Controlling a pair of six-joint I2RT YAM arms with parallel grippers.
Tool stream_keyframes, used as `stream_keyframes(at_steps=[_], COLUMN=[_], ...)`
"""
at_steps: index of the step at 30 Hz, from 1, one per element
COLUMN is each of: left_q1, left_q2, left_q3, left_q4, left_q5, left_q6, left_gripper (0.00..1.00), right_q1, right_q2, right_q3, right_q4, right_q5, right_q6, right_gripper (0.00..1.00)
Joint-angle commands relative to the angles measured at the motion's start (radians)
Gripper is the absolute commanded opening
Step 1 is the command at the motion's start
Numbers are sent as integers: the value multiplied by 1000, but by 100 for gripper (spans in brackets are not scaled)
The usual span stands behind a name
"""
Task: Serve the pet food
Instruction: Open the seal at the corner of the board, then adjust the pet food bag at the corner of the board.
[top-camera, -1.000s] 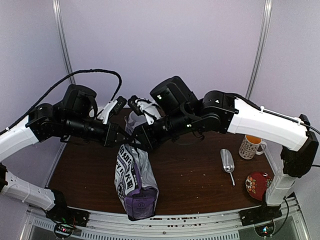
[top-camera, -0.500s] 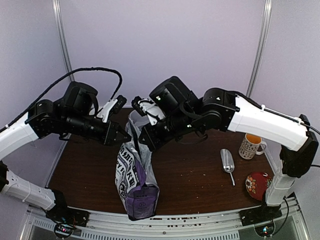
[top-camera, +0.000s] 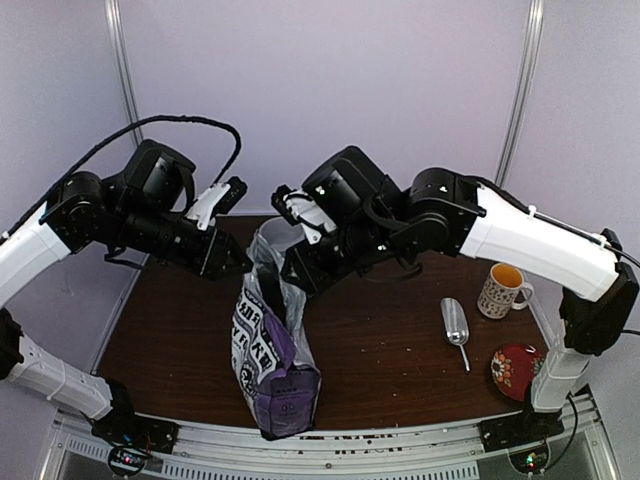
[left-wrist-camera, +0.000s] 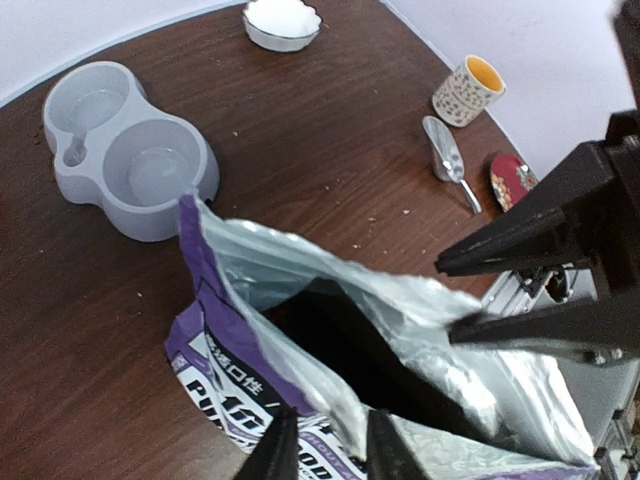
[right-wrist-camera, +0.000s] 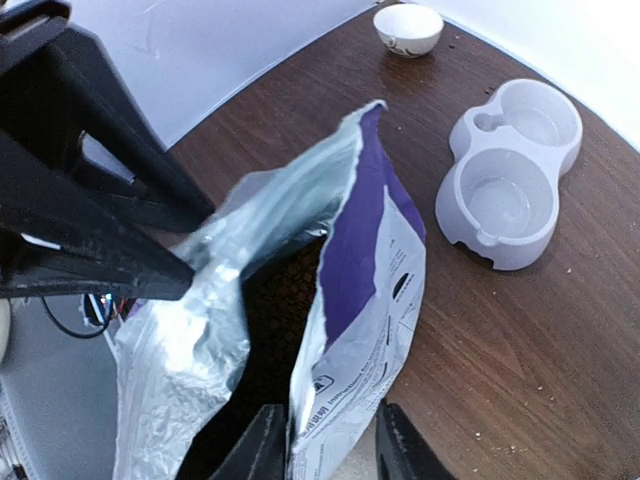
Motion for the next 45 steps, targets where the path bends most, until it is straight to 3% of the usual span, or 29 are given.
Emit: stream_keyframes(at_steps=[1,5,13,21,29,34,45], left_q1=[9,9,9,9,9,9,4], left_q2=[20,42,57,73,90,73,50], left_q3=[72,108,92,58,59,75,101], left_q4=[-1,-18,-28,8,35,34,35], left_q5=[-71,-78,-61,-24,12,-11,31], left_q6=[32,31,11,-3,-12,-27,-50], left_gripper=[35,38,39,35,49,51,54], right_q1=[-11,-10,-11,-10,-10,-11,-16], right_q2=[-5,42,127,139,128,111,81], right_q3=[66,149,233,207,183,163,126], right_q4=[15,-8,-51,-51,-43,-40,-37], right_q5=[1,6,24,34,56,67,104], right_q6=[-12,-23,-36,-33,-36,-38,-29], right_gripper=[40,48,48,30,5,0,0])
